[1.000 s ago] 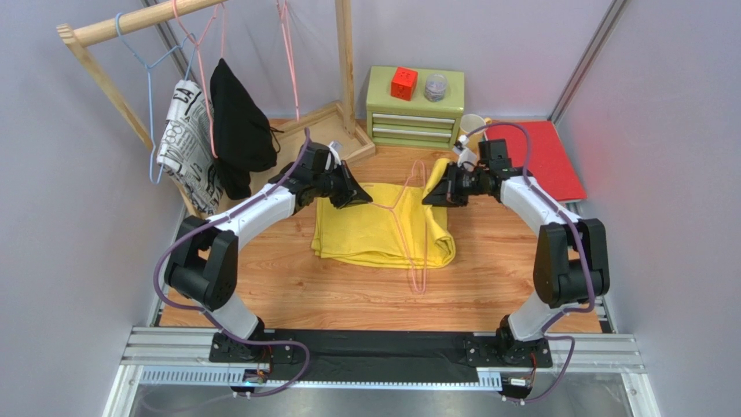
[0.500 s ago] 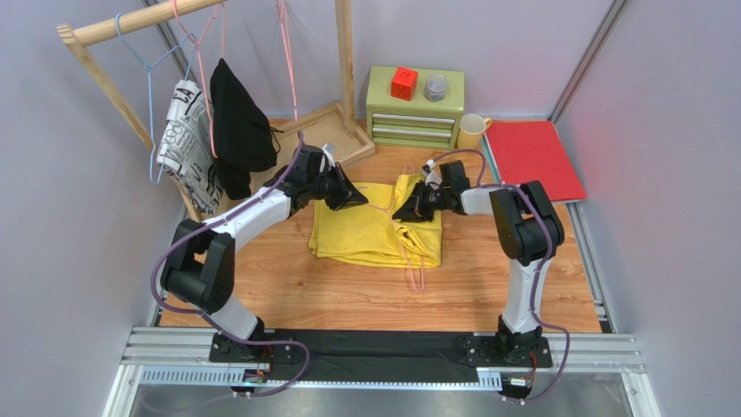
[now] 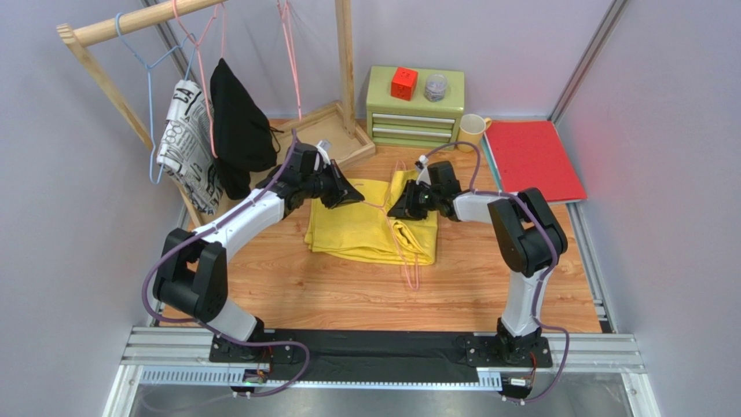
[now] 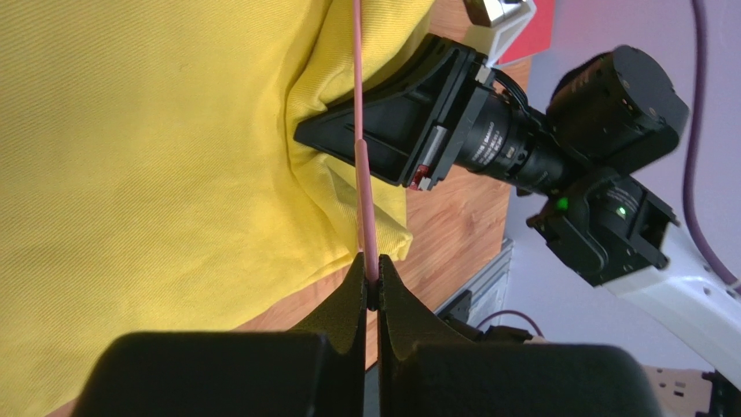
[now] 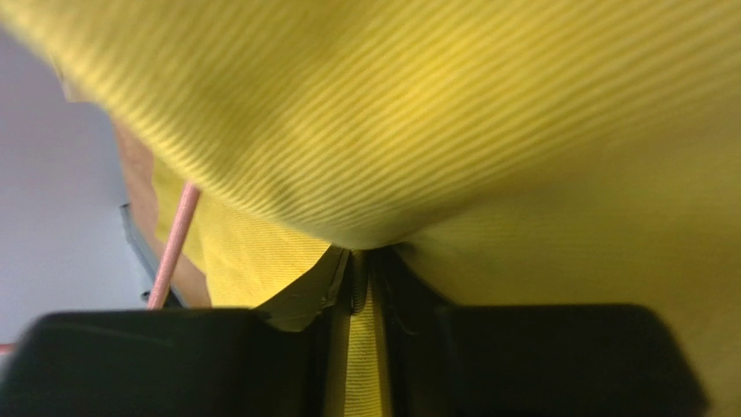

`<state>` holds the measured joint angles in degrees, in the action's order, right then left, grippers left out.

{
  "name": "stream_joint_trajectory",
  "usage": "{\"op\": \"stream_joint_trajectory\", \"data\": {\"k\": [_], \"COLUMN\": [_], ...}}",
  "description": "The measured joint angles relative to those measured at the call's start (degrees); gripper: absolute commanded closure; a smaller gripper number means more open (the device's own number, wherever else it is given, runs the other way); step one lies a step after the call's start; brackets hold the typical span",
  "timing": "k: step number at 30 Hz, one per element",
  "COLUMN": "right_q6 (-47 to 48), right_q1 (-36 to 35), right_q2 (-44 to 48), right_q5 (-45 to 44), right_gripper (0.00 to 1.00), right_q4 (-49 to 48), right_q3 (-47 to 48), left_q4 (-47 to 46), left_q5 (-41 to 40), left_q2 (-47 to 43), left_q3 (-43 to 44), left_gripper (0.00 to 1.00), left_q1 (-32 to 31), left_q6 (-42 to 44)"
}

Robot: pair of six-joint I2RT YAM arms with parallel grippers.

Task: Place the trousers on the hanger
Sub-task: Place trousers on hanger

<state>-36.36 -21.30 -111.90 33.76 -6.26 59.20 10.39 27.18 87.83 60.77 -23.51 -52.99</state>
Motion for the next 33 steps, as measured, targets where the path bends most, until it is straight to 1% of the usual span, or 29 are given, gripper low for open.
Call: {"op": "stream_joint_trajectory", "data": {"k": [1,4,6,9,12,15,17,18,19,21,22,25,28,30,32,33], "right_q6": [1.03,4.61,7.13,11.58,16.57,20.55,22.47,23.43,24.22,24.90,24.90,24.68,23.47,21.68,19.89,19.19], "right_q1": [-1.01,-3.93,-5.09,-5.01,-3.19,-0.92,0.42,1.07,1.57,2.08,2.12,1.81,1.42,1.03,0.61,0.52], "right_q2": [0.85,3.04,4.39,8.11,13.68,16.83,17.38,17.40,17.20,15.61,14.29,8.11,1.31,-3.67,-6.71,-7.15], "right_q5": [-2.67,-9.60,-12.33,-12.98,-11.41,-8.83,-7.39,-6.78,-6.49,-6.12,-6.03,-6.25,-6.78,-7.26,-7.78,-7.74], "right_gripper": [0.69,0.68,0.68,0.69,0.68,0.72,0.78,0.84,0.87,0.94,0.95,0.98,0.99,0.96,0.93,0.84], "right_q4": [0.72,4.52,6.47,10.73,15.45,19.45,20.57,20.76,20.85,21.00,20.76,19.08,17.66,16.55,15.13,14.58], "right_q3": [0.07,1.42,1.66,1.49,1.92,4.79,6.82,7.85,8.79,10.82,11.93,15.41,17.75,19.32,19.67,19.67], "left_q4": [0.26,1.18,1.77,2.01,2.01,1.90,1.75,1.75,1.77,1.77,1.77,1.77,1.75,1.81,1.79,1.79], "left_q5": [-0.20,-0.74,-0.81,-0.72,-0.57,-0.39,-0.24,-0.22,-0.17,-0.02,0.00,0.17,0.63,0.81,0.83,0.85], "left_q2": [0.00,0.00,0.00,0.00,0.00,0.00,0.00,0.00,0.00,0.00,0.00,0.00,0.00,0.00,0.00,0.00], "left_q3": [0.04,0.22,0.44,0.48,0.48,0.48,0.48,0.48,0.55,0.72,0.87,1.38,1.57,1.57,1.57,1.57], "left_gripper": [1.00,1.00,1.00,1.00,1.00,1.00,1.00,1.00,1.00,1.00,1.00,1.00,1.00,1.00,1.00,1.00], "left_q1": [0.02,0.02,0.02,0.02,0.02,0.02,0.02,0.02,0.02,0.02,0.02,0.02,0.02,0.04,0.04,0.04], "left_q6": [0.04,0.28,0.50,0.63,0.63,0.57,0.55,0.55,0.55,0.55,0.55,0.57,0.63,0.63,0.63,0.63]}}
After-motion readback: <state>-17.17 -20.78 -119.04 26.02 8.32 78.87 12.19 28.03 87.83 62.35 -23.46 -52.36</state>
